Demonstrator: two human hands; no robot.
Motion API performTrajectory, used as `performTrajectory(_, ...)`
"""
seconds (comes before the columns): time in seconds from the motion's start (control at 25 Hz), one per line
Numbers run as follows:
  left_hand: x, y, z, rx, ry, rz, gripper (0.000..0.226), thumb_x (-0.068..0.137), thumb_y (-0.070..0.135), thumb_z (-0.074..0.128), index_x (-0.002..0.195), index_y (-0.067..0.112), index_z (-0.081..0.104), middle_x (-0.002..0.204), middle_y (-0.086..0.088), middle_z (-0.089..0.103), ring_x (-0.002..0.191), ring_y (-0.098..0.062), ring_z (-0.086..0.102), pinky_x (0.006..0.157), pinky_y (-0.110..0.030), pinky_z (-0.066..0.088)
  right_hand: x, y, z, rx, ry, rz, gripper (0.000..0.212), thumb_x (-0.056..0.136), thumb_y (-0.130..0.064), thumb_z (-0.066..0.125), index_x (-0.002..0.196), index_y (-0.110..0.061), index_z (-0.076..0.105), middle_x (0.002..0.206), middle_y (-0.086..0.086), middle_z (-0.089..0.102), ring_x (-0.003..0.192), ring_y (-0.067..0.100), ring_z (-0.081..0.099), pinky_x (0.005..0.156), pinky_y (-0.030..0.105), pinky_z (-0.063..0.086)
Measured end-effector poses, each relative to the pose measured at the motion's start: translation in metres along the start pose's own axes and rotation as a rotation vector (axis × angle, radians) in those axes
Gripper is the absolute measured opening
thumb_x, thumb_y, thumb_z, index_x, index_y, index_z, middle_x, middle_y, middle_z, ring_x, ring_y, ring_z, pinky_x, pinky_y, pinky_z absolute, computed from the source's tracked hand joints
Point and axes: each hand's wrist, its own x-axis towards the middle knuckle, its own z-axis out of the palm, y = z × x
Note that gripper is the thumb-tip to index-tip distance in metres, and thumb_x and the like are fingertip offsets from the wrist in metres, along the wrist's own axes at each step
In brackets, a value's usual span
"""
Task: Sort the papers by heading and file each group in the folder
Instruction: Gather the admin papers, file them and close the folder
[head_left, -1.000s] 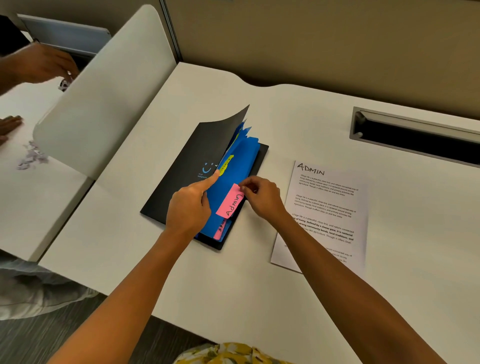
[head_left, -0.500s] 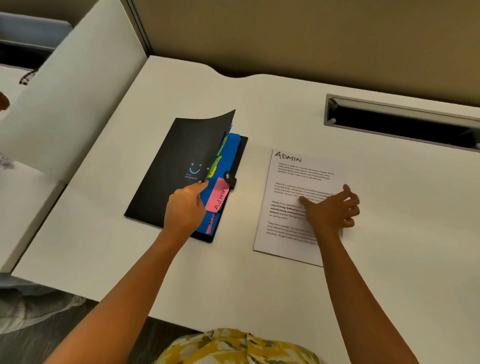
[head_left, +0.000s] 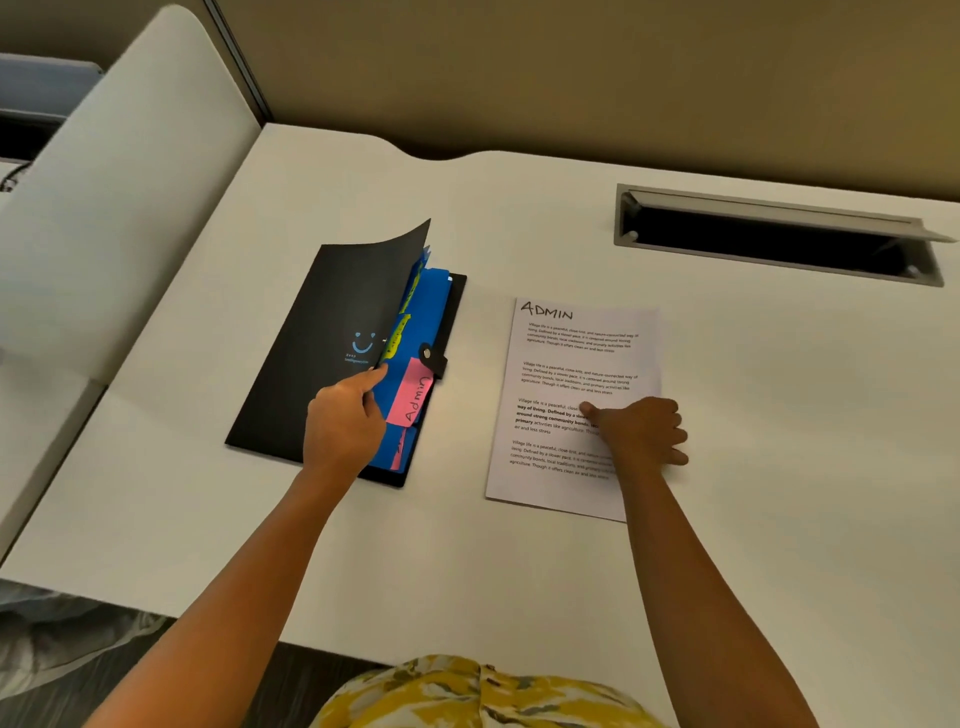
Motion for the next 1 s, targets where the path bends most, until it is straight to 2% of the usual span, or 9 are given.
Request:
performTrajectory(0.12, -0.001, -0.001, 0.001, -0.013, 0.003, 0.002, 0.036, 0.096, 0.013, 0.052, 0.132, 0.015, 0.058, 0.113, -0.012, 0.068, 0.102, -0.030, 0.065, 0.058, -0.023, 0.054, -0.003, 0.002, -0.002, 0.033, -0.013, -0.050, 0.100, 0.059, -0.053, 0.086, 0.130, -0.003, 0.038, 0.134, 0.017, 0.049, 0.125, 0.036, 0.047, 0.102, 0.049, 0.037)
performTrajectory(0.24, -0.001, -0.003, 0.001, -0.045, 0.025, 0.001, 0.036, 0.096, 0.012, 0.053, 0.131, 0.014, 0.058, 0.108, -0.011, 0.069, 0.097, -0.030, 0.067, 0.062, -0.032, 0.058, 0.001, 0.010, -0.006, 0.132, -0.012, -0.122, 0.093, 0.059, -0.047, 0.089, 0.127, -0.002, 0.043, 0.127, 0.016, 0.056, 0.116, 0.038, 0.056, 0.093, 0.048, 0.048)
performTrajectory(0.36, -0.001, -0.004, 0.001, -0.057, 0.044, 0.009, 0.036, 0.096, 0.012, 0.054, 0.131, 0.015, 0.059, 0.108, -0.010, 0.070, 0.094, -0.029, 0.067, 0.062, -0.033, 0.059, 0.014, 0.019, -0.018, 0.175, -0.116, -0.204, 0.049, 0.078, -0.033, 0.075, 0.114, -0.003, 0.059, 0.114, 0.014, 0.066, 0.095, 0.032, 0.064, 0.079, 0.040, 0.053)
performTrajectory(0.44, 0.000, -0.006, -0.001, -0.069, 0.044, 0.013, 0.036, 0.095, 0.013, 0.055, 0.131, 0.015, 0.059, 0.110, -0.010, 0.070, 0.095, -0.028, 0.067, 0.063, -0.033, 0.060, 0.023, 0.024, -0.025, 0.222, -0.208, -0.289, 0.028, 0.088, -0.025, 0.061, 0.107, -0.005, 0.063, 0.110, 0.013, 0.068, 0.086, 0.027, 0.061, 0.072, 0.032, 0.047)
performTrajectory(0.56, -0.001, -0.007, -0.004, -0.103, 0.054, 0.030, 0.035, 0.095, 0.012, 0.056, 0.130, 0.013, 0.059, 0.110, -0.011, 0.070, 0.096, -0.028, 0.068, 0.066, -0.035, 0.061, 0.032, 0.029, -0.033, 0.320, -0.353, -0.438, 0.031, 0.096, -0.024, 0.054, 0.123, -0.008, 0.056, 0.123, 0.010, 0.062, 0.101, 0.026, 0.060, 0.083, 0.035, 0.047)
performTrajectory(0.64, -0.001, -0.006, -0.007, -0.108, 0.063, 0.032, 0.036, 0.094, 0.013, 0.057, 0.130, 0.014, 0.059, 0.110, -0.010, 0.070, 0.096, -0.028, 0.068, 0.066, -0.036, 0.062, 0.031, 0.026, -0.040, 0.398, -0.383, -0.499, 0.032, 0.098, -0.024, 0.053, 0.126, -0.009, 0.054, 0.126, 0.009, 0.061, 0.106, 0.027, 0.061, 0.087, 0.037, 0.049)
performTrajectory(0.8, 0.000, -0.007, -0.010, -0.123, 0.043, 0.042, 0.036, 0.095, 0.012, 0.057, 0.131, 0.016, 0.059, 0.112, -0.009, 0.069, 0.102, -0.029, 0.066, 0.062, -0.038, 0.062, 0.015, 0.004, -0.057, 0.568, -0.452, -0.565, 0.031, 0.099, -0.021, 0.052, 0.130, -0.015, 0.056, 0.119, 0.000, 0.064, 0.096, 0.016, 0.064, 0.075, 0.025, 0.049)
performTrajectory(0.92, 0.001, -0.006, -0.012, -0.130, 0.045, 0.042, 0.037, 0.094, 0.010, 0.057, 0.131, 0.016, 0.059, 0.109, -0.009, 0.070, 0.097, -0.026, 0.067, 0.062, -0.033, 0.061, 0.001, -0.019, -0.066, 0.441, -0.573, -0.689, 0.029, 0.099, -0.023, 0.053, 0.127, -0.017, 0.058, 0.113, -0.002, 0.066, 0.091, 0.009, 0.065, 0.071, 0.022, 0.050)
performTrajectory(1.0, 0.000, -0.005, -0.014, -0.133, 0.048, 0.056, 0.038, 0.094, 0.008, 0.057, 0.131, 0.016, 0.059, 0.106, -0.009, 0.071, 0.088, -0.018, 0.066, 0.059, -0.024, 0.058, -0.006, -0.035, -0.069, 0.305, -0.643, -0.742, 0.027, 0.099, -0.024, 0.053, 0.123, -0.018, 0.061, 0.111, 0.000, 0.068, 0.087, 0.012, 0.067, 0.069, 0.024, 0.051)
